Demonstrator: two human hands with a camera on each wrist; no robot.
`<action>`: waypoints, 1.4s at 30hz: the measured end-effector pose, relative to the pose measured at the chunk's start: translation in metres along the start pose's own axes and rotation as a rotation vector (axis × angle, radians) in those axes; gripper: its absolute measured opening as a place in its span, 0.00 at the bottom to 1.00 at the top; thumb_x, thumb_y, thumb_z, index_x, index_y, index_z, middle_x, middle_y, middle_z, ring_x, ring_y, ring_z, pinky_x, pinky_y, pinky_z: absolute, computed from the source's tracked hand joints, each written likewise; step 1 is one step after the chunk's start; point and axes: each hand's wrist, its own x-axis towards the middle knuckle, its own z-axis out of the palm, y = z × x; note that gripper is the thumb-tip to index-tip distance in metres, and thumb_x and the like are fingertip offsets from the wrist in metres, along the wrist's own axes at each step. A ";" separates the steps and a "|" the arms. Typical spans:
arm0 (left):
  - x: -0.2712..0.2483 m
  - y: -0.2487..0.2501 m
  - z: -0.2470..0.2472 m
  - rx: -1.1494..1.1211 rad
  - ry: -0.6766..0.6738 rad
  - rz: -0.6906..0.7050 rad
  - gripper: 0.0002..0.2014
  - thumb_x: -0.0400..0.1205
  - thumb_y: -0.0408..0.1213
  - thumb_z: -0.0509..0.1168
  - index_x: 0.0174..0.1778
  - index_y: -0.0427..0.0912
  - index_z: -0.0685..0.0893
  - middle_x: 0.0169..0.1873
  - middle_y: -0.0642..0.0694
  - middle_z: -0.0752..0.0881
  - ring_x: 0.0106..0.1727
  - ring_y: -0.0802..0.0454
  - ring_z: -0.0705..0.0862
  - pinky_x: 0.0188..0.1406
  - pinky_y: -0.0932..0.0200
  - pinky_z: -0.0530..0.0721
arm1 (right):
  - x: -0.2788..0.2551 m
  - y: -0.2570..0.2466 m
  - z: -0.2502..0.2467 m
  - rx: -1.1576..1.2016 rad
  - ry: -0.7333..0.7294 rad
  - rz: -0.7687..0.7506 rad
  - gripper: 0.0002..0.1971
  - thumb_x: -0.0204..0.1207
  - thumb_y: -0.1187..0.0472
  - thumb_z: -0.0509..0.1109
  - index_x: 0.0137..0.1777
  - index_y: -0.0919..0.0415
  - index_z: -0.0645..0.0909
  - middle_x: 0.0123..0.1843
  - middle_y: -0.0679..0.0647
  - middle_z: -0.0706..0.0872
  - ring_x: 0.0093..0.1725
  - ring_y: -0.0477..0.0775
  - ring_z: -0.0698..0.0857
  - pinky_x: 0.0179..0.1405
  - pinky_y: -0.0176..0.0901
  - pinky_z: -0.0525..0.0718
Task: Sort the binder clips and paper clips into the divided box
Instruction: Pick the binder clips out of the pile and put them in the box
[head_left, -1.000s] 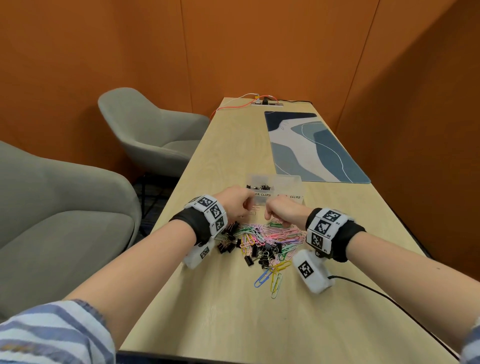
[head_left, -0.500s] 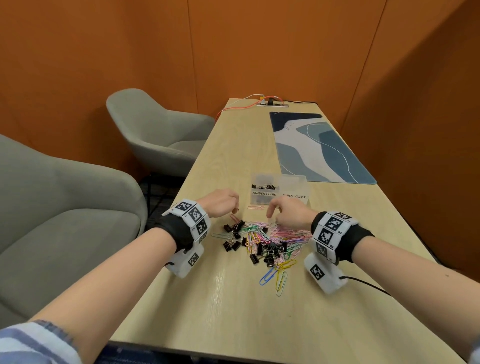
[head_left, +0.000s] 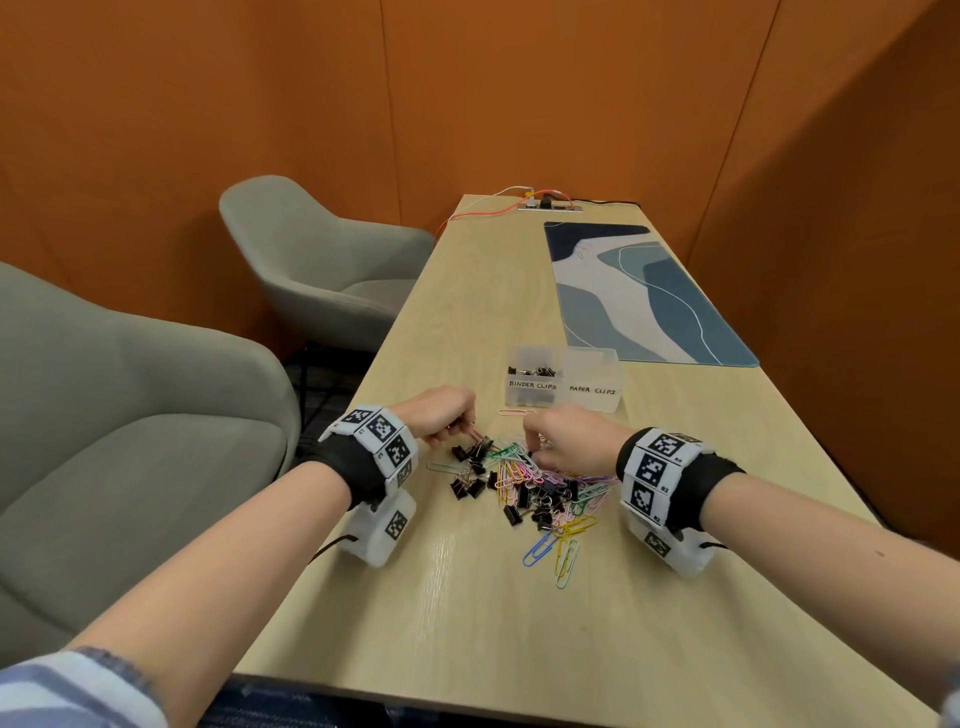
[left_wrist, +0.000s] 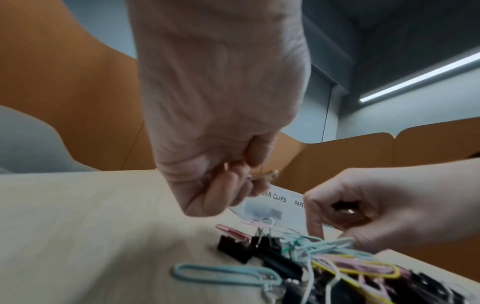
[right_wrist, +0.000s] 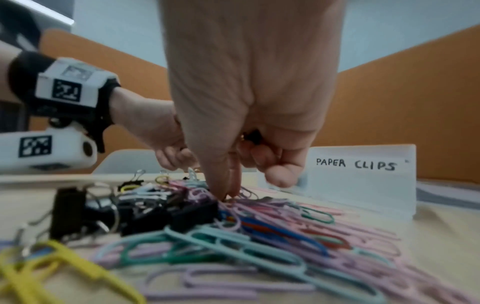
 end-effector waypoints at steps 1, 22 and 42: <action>0.001 -0.001 0.001 0.034 0.015 0.015 0.16 0.82 0.40 0.53 0.28 0.42 0.72 0.26 0.48 0.70 0.23 0.57 0.68 0.23 0.61 0.69 | -0.001 0.000 0.001 -0.033 0.001 -0.022 0.09 0.78 0.61 0.63 0.53 0.63 0.80 0.54 0.60 0.86 0.54 0.61 0.82 0.46 0.46 0.77; 0.011 -0.009 0.005 0.586 0.038 0.212 0.16 0.83 0.42 0.62 0.60 0.34 0.81 0.63 0.45 0.85 0.59 0.47 0.83 0.54 0.57 0.80 | 0.001 0.010 -0.006 0.324 0.024 0.239 0.09 0.82 0.60 0.50 0.44 0.63 0.68 0.43 0.58 0.78 0.44 0.57 0.74 0.41 0.45 0.70; 0.020 -0.003 0.002 -0.064 -0.189 0.056 0.07 0.87 0.37 0.58 0.44 0.39 0.74 0.42 0.38 0.82 0.20 0.60 0.81 0.32 0.65 0.90 | 0.010 0.023 -0.015 1.616 -0.147 0.579 0.11 0.79 0.63 0.58 0.34 0.62 0.72 0.29 0.55 0.74 0.24 0.50 0.74 0.21 0.37 0.81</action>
